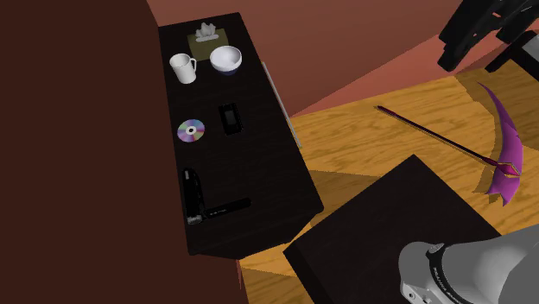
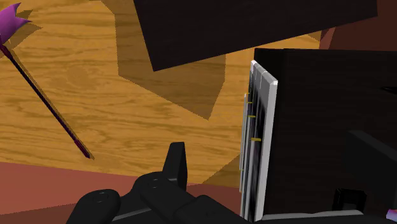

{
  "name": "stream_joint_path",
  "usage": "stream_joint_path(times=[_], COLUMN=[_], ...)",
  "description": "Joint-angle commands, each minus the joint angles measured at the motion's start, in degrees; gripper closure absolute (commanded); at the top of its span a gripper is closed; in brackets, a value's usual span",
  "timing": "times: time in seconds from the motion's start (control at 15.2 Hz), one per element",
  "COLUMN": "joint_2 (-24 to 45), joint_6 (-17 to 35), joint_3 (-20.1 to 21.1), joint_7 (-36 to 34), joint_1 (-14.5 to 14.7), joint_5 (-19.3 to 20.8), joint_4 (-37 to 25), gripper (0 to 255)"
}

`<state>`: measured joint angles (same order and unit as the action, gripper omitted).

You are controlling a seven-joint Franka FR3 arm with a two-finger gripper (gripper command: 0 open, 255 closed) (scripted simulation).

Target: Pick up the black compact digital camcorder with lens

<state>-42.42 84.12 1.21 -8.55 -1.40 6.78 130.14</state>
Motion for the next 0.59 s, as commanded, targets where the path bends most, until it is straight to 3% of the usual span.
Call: stream_joint_path(times=[0.0, 0.53], joint_2=[0.00, 4.26], joint_6=[0.00, 11.48], joint_3=[0.00, 6.16], joint_7=[0.00, -8.87], joint_1=[0.00, 2.40], joint_5=[0.00, -5.41], joint_4=[0.00, 7.51], gripper=[0, 0])
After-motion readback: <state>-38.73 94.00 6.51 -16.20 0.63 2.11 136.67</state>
